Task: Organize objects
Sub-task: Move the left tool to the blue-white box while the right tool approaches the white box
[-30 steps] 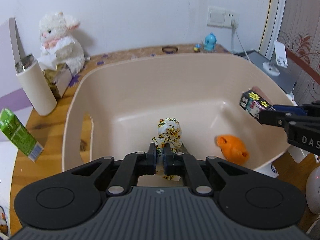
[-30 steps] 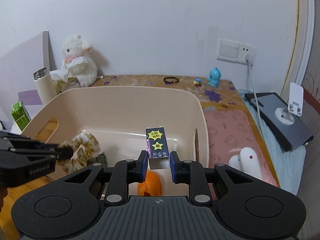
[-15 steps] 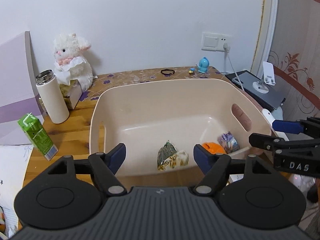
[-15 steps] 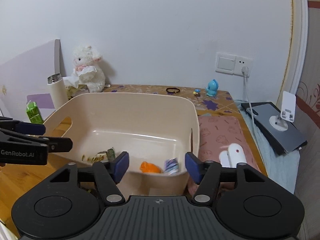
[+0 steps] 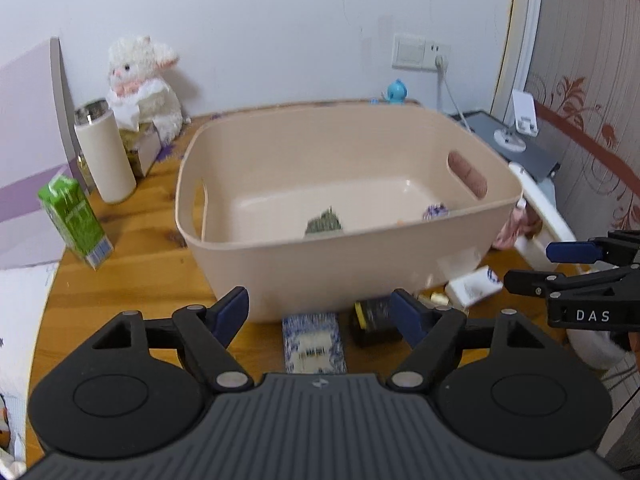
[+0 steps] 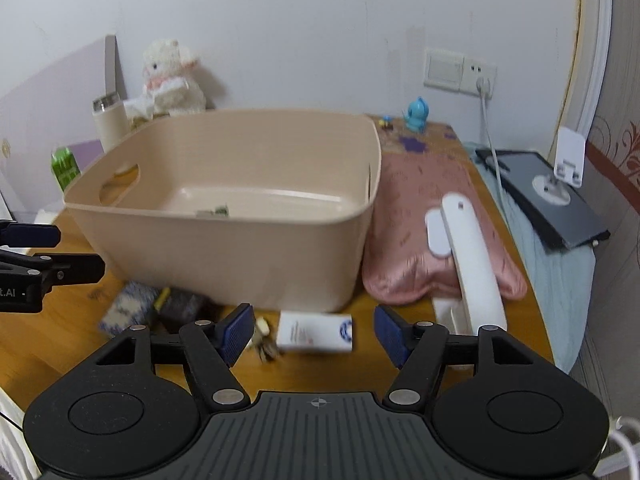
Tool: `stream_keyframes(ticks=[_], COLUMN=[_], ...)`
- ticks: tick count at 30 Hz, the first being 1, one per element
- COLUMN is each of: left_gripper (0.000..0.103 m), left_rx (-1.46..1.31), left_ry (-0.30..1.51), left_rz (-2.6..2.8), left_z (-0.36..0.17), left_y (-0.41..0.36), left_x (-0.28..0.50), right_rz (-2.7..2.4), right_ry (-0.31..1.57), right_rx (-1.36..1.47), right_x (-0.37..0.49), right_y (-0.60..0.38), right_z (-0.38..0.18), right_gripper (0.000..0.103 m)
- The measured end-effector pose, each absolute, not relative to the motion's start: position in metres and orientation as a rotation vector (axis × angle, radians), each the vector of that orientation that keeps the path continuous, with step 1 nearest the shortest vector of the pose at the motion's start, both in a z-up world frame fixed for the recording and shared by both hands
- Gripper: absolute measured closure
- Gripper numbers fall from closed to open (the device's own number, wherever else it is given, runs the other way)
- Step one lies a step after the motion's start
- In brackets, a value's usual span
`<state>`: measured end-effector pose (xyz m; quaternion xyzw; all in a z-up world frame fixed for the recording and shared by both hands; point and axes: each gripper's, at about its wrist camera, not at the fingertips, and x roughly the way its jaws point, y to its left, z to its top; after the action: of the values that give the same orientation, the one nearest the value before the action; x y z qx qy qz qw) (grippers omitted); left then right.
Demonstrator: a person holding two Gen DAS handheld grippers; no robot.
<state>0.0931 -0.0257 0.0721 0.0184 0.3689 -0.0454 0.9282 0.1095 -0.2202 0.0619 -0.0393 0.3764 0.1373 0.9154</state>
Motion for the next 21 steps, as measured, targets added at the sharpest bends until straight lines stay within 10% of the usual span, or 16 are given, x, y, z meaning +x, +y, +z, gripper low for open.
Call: stream_keyframes(ticks=[21], left_gripper=[0.024], left_rx=[-0.007], left_ry=[0.963], left_rz=[-0.076], left_z=[0.000], left_y=[-0.018], left_x=[0.120], right_rz=[0.245], right_ry=[0.918], right_rx=[-0.096], right_x=[0.145], right_y=[-0.206], right_z=[0.000], right_gripper=[0.033])
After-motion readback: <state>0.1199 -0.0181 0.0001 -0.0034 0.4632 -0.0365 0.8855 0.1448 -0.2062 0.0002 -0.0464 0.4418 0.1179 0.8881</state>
